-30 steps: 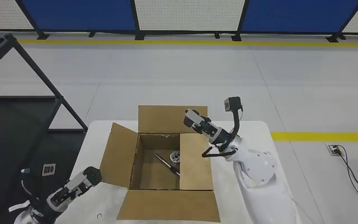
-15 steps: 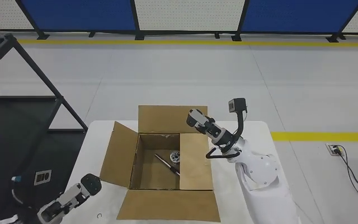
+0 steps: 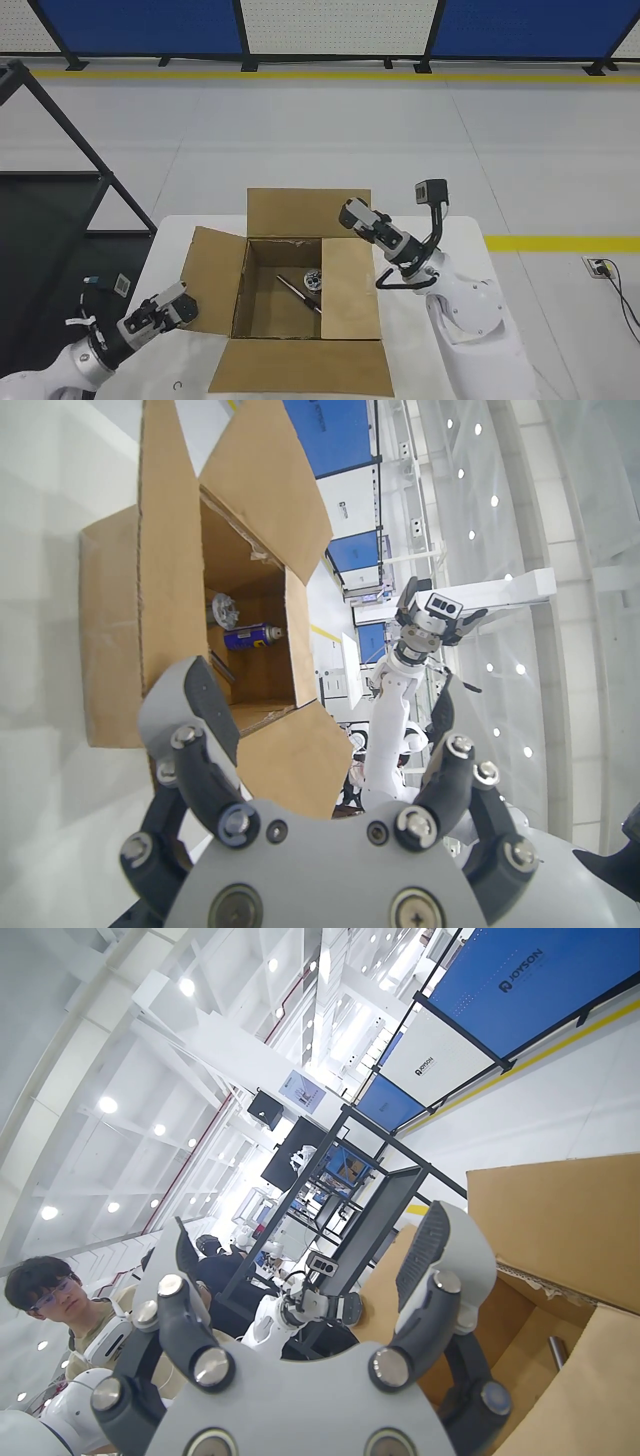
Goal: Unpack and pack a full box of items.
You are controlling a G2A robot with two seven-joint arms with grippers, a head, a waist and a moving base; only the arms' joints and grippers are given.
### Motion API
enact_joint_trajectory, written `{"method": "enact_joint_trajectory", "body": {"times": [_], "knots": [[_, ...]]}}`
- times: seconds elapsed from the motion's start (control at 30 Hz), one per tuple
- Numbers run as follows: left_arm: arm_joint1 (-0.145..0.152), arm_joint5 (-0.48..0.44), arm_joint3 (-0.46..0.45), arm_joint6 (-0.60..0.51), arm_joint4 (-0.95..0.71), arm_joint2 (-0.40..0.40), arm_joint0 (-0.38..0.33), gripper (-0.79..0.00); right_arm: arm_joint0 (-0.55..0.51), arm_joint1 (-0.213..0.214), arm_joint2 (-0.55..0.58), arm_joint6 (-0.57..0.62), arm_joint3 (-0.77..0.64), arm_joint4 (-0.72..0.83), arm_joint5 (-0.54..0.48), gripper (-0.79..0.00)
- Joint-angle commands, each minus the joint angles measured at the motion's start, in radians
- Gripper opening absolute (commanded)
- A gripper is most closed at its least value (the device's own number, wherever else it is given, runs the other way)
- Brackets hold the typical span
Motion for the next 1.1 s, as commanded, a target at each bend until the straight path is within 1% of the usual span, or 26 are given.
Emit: {"method": "enact_joint_trajectory", "body": {"times": [0.0,0.07,0.17,0.4,0.53,0.73,1.07], "knots": [[0.000,0.002,0.028,0.001,-0.016,0.001,0.000,0.000,0.000,0.002,-0.002,-0.003,-0.002,0.002,0.000,0.000],[0.000,0.004,0.062,0.004,-0.029,0.006,-0.008,0.000,0.001,0.004,-0.005,-0.004,-0.006,0.003,-0.001,0.000],[-0.001,0.005,0.120,-0.003,-0.038,0.035,-0.036,0.000,0.000,0.008,-0.008,-0.006,-0.014,0.005,0.000,0.000],[-0.006,-0.012,0.290,-0.022,-0.014,0.143,-0.131,0.000,-0.018,0.017,-0.006,-0.012,-0.042,0.003,0.002,0.000],[-0.012,-0.028,0.358,-0.033,-0.022,0.194,-0.176,0.000,-0.029,0.023,-0.004,-0.016,-0.055,0.004,0.004,0.000],[-0.015,-0.049,0.390,-0.047,-0.031,0.227,-0.199,0.000,-0.036,0.030,-0.006,-0.025,-0.068,0.004,0.006,0.000],[-0.015,-0.048,0.405,-0.054,-0.036,0.246,-0.202,0.000,-0.029,0.039,-0.017,-0.032,-0.062,0.015,0.003,0.000]]}}
